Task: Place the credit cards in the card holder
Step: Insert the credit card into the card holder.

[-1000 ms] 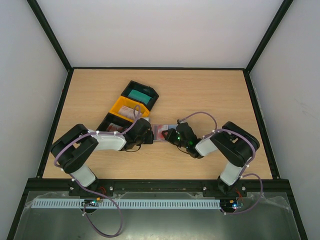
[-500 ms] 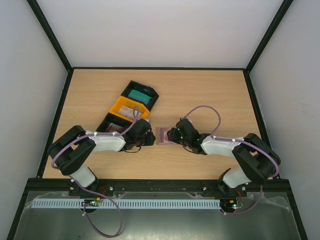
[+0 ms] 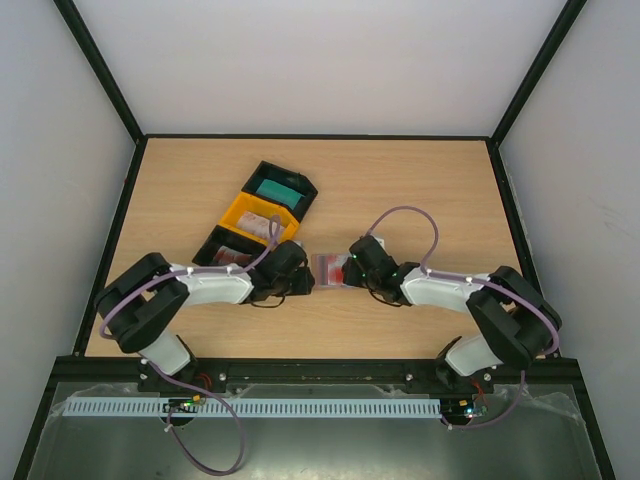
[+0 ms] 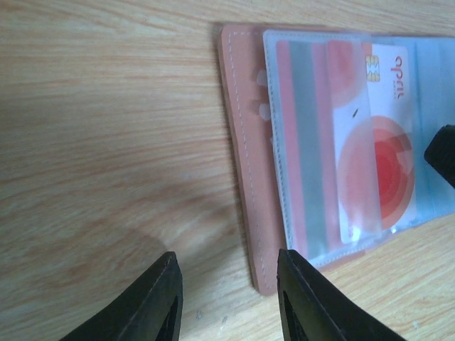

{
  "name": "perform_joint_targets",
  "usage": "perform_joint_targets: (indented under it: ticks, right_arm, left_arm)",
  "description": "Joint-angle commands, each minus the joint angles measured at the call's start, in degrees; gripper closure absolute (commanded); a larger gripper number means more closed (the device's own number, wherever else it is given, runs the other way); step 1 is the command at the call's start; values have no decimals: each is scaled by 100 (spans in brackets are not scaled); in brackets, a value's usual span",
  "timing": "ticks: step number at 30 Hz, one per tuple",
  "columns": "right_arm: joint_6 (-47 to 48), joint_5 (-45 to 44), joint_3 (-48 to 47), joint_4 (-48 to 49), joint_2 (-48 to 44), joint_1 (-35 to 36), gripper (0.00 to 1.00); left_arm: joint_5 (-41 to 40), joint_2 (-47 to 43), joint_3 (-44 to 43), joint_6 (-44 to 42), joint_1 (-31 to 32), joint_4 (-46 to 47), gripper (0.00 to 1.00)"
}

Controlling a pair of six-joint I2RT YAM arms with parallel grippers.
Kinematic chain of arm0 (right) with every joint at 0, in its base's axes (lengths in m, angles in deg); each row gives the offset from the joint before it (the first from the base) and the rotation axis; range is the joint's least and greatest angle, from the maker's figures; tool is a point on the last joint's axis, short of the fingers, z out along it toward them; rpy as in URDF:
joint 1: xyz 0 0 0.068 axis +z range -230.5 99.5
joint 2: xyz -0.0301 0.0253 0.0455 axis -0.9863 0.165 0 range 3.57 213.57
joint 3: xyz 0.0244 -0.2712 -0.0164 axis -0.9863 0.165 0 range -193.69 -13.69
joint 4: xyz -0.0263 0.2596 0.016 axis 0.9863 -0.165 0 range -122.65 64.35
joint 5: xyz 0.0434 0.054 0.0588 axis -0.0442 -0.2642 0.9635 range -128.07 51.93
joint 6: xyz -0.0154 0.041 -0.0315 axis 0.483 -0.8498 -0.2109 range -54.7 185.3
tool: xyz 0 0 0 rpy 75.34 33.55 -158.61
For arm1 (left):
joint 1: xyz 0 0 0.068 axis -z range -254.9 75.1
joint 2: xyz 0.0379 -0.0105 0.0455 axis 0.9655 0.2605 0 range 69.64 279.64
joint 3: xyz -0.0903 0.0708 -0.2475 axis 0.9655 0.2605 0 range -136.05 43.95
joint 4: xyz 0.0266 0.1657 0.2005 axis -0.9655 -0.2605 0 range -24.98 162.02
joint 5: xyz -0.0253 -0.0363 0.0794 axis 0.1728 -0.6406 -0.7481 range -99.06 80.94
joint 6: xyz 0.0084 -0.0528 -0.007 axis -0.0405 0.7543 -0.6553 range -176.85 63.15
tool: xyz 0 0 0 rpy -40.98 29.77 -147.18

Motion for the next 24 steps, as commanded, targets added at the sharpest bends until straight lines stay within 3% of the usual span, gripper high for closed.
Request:
perform_joint_targets:
  ticks: [1,15,24]
  right_arm:
    - [240,-59,-204,-236,212,13,57]
    - [357,876,-171,408,577,13,66]
    - [438,806,-332,318,660,13,73]
  left_arm:
    - [-240,267,-273,125,28,-101,60]
    - [-111,830,-442,135,36,17,65]
    - [-69,946,-409,132,38,54,69]
